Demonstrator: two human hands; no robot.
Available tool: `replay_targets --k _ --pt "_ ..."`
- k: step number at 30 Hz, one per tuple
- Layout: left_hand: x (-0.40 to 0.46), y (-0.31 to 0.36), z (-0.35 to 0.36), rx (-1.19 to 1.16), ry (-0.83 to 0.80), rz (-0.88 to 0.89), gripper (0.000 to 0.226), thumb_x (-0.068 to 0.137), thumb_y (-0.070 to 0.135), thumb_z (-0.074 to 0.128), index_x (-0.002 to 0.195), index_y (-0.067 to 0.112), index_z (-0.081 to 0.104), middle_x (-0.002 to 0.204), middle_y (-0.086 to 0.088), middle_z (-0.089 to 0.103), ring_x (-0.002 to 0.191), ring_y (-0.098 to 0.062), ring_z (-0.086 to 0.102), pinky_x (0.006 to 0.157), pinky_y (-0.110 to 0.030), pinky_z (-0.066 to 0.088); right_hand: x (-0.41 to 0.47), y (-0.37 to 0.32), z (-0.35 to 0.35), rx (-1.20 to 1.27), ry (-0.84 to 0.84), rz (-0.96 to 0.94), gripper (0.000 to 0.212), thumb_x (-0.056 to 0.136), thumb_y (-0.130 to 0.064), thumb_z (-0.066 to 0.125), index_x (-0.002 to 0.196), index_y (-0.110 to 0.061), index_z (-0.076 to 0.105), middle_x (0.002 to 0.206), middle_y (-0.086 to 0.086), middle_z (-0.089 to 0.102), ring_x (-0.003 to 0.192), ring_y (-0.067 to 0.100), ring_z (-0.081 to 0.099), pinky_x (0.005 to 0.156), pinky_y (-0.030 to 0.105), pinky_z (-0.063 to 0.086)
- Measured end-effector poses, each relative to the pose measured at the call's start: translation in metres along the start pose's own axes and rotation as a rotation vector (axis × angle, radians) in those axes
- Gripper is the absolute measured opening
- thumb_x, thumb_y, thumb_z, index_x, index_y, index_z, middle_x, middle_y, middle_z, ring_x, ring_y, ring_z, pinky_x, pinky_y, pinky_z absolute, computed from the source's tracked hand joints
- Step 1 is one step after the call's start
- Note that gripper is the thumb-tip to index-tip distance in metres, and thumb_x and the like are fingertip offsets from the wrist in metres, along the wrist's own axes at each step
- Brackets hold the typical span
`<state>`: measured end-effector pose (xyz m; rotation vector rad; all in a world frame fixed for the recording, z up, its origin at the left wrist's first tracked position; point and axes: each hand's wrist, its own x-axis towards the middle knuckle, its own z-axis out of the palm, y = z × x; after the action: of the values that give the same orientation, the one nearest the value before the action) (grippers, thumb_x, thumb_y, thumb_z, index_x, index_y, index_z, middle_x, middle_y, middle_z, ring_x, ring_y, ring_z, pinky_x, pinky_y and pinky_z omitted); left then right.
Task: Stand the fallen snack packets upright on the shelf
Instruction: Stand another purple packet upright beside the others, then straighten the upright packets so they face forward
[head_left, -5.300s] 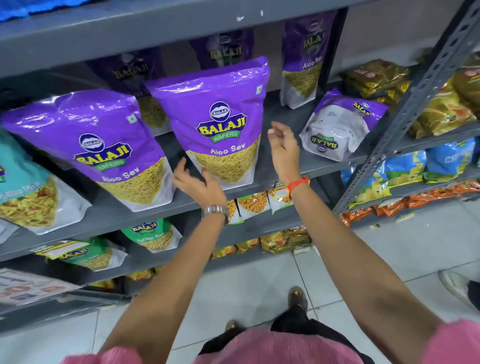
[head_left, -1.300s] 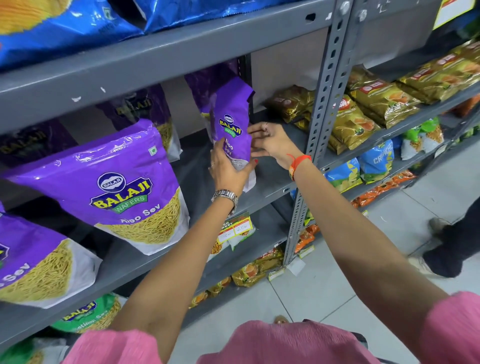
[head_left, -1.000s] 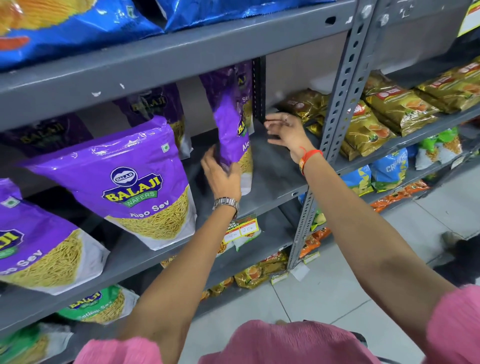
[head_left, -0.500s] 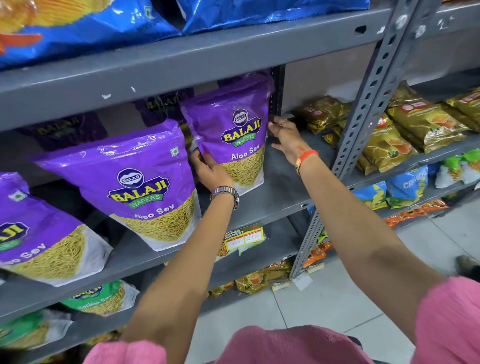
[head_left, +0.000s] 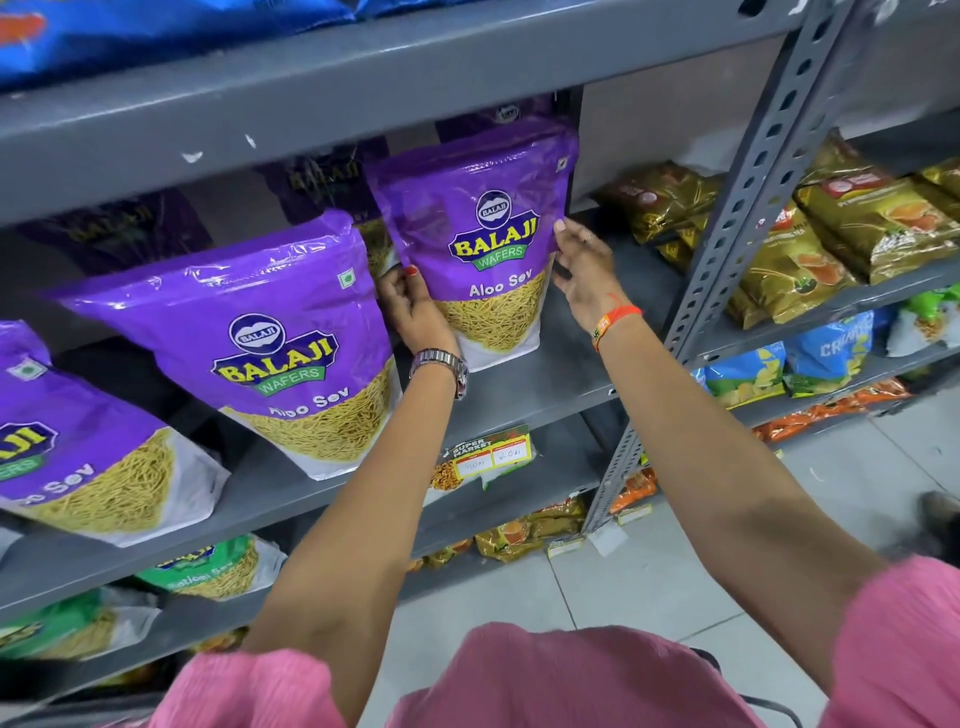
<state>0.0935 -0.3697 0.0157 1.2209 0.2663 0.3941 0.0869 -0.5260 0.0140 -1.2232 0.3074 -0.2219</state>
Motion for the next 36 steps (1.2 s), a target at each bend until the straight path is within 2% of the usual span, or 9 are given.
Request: replay_targets --k 3,5,7,10,18,26,30,33,36 --pt "0.002 -0.01 -0.012 0.112 -0.099 -0.221 0.043 0.091 0.033 0.043 0.126 0.008 0.044 0.125 0.003 0.046 0.112 -0.015 0.045 0.096 -0.021 0.035 -0.003 0.006 -0.002 -0.076 -0.08 0.067 0.022 0.095 -0.041 0.044 0.105 -0.026 0.056 0.105 -0.008 0.066 0.102 0.01 0.061 0.097 0.035 0.044" --pt "0.005 -0.029 -0.023 0.149 -0.222 -0.356 0.063 0.082 0.059 0.039 0.133 0.023 0.037 0.144 0.001 0.039 0.13 -0.021 0.038 0.113 -0.04 0.028 -0.006 0.01 -0.005 -0.113 -0.136 0.106 0.026 0.094 -0.046 0.041 0.107 -0.028 0.055 0.111 -0.007 0.065 0.106 0.01 0.06 0.102 0.035 0.043" --pt "-0.002 -0.029 -0.025 0.146 -0.286 -0.403 0.055 0.087 0.051 0.038 0.133 0.02 0.037 0.14 -0.005 0.044 0.126 -0.024 0.043 0.112 -0.047 0.031 -0.009 0.014 -0.01 -0.137 -0.146 0.115 0.031 0.094 -0.046 0.041 0.115 -0.026 0.051 0.12 -0.003 0.062 0.113 0.014 0.057 0.109 0.037 0.04" --pt "-0.016 -0.012 -0.016 0.106 -0.277 -0.353 0.027 0.094 0.031 0.036 0.119 0.022 0.038 0.115 -0.004 0.048 0.106 -0.018 0.045 0.108 -0.05 0.035 -0.013 0.012 -0.015 -0.173 -0.124 0.113 0.032 0.094 -0.046 0.041 0.118 -0.026 0.05 0.129 0.001 0.06 0.117 0.016 0.056 0.112 0.041 0.037" --pt "-0.042 -0.014 -0.014 0.121 -0.288 -0.296 0.041 0.095 0.027 0.034 0.132 0.009 0.032 0.137 -0.019 0.046 0.103 -0.018 0.047 0.102 -0.047 0.04 -0.03 0.014 -0.029 -0.199 -0.055 0.104 0.049 0.092 -0.053 0.04 0.13 -0.023 0.048 0.135 -0.001 0.057 0.122 0.017 0.053 0.106 0.044 0.041" --pt "-0.061 -0.02 -0.027 0.14 -0.267 -0.285 0.014 0.094 0.028 0.037 0.105 0.02 0.043 0.108 -0.002 0.05 0.1 -0.019 0.048 0.104 -0.05 0.04 -0.055 0.03 -0.034 -0.051 0.055 0.106 0.04 0.094 -0.046 0.041 0.123 -0.021 0.052 0.137 0.002 0.056 0.123 0.018 0.051 0.109 0.045 0.038" --pt "-0.064 -0.017 -0.032 0.152 -0.303 -0.272 0.025 0.094 0.029 0.037 0.116 0.017 0.042 0.114 -0.004 0.05 0.102 -0.017 0.047 0.101 -0.042 0.041 -0.064 0.029 -0.03 -0.079 0.084 0.081 0.041 0.094 -0.045 0.042 0.126 -0.02 0.049 0.136 0.003 0.056 0.122 0.019 0.052 0.105 0.041 0.04" --pt "-0.062 -0.019 -0.037 0.144 -0.309 -0.256 0.042 0.095 0.03 0.036 0.133 0.011 0.034 0.138 -0.01 0.044 0.112 -0.014 0.042 0.1 -0.031 0.034 -0.069 0.029 -0.024 -0.096 0.139 0.083 0.048 0.095 -0.045 0.042 0.136 -0.021 0.041 0.138 0.0 0.05 0.119 0.012 0.047 0.096 0.034 0.037" --pt "-0.055 -0.028 -0.043 0.127 -0.318 -0.339 0.048 0.093 0.038 0.035 0.136 0.018 0.03 0.148 -0.004 0.033 0.132 -0.018 0.031 0.116 -0.044 0.021 -0.074 0.035 -0.022 -0.147 0.122 0.114 0.051 0.096 -0.046 0.037 0.139 -0.02 0.036 0.133 -0.003 0.045 0.116 0.008 0.041 0.093 0.032 0.034"
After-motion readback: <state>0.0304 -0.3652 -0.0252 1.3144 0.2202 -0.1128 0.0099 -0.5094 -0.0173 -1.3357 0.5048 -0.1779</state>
